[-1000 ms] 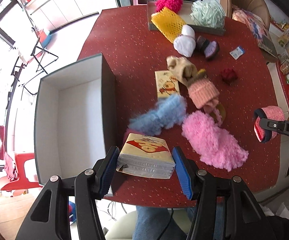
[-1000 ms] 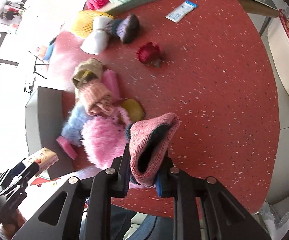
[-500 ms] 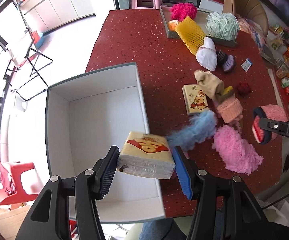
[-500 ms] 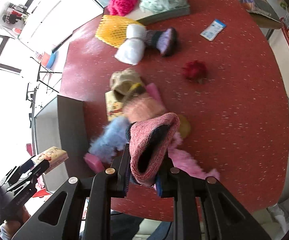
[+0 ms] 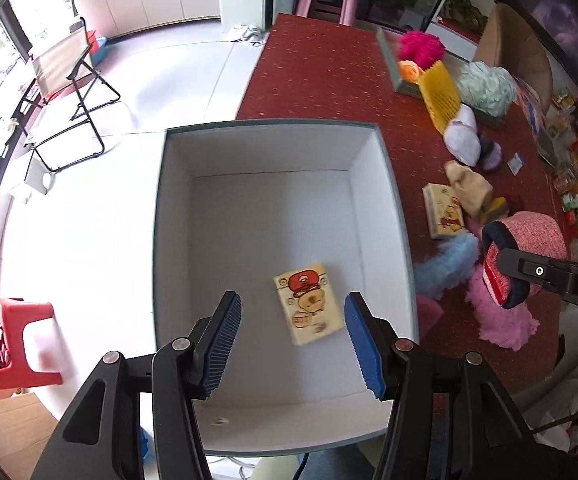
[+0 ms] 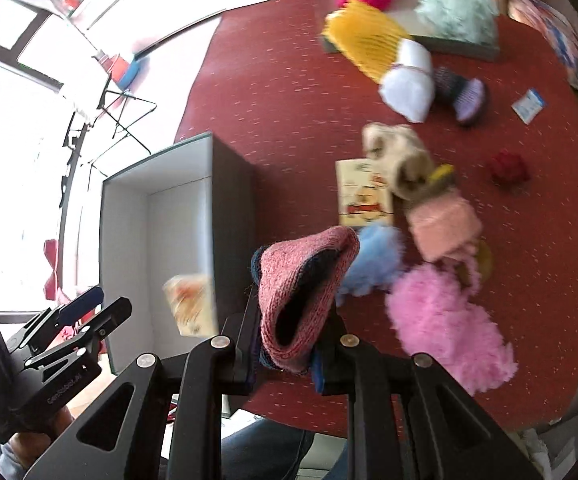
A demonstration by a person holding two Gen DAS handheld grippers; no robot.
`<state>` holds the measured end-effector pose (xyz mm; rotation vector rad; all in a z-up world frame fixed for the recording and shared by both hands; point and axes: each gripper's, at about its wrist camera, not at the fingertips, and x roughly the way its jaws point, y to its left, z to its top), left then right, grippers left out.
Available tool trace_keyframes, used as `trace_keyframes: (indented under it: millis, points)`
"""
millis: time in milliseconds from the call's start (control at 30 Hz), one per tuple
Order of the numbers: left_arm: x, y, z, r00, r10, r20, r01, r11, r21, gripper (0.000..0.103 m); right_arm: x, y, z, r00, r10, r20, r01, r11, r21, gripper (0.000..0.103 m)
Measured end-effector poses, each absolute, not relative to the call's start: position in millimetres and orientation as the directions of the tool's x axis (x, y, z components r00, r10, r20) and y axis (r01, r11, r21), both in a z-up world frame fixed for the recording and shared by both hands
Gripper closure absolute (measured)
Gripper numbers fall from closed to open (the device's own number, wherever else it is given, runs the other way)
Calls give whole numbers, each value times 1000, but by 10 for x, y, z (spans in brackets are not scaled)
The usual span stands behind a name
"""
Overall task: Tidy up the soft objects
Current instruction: 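Carry the card box and pink sock over the white box with both tools, then open both tools to drop the card box and sock into the box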
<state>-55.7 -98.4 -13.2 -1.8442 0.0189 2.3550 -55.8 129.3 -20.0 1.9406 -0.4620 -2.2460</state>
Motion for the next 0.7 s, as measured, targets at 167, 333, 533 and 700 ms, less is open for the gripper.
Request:
trace_keyframes:
  millis: [167, 333, 533, 700]
  points:
    - [-612, -1241, -175, -238, 101, -966, -84, -993, -83, 46, -650, 939, -139, -155, -302, -941, -34, -950, 310, 82]
    - [-665, -1349, -239, -236, 84, -968, -66, -995, -71, 46, -806, 637, -145, -141, -306, -942, 20, -952, 306, 82]
    - [-641, -1411, -316, -208, 81, -975, -28, -997, -77, 1, -1011, 174, -228, -100, -328, -939, 95, -943, 320, 69]
    - [-572, -1428, -298, -212, 118, -970, -35, -993, -114, 1, -1072, 123, -249, -100, -315, -944, 89, -948, 307, 16]
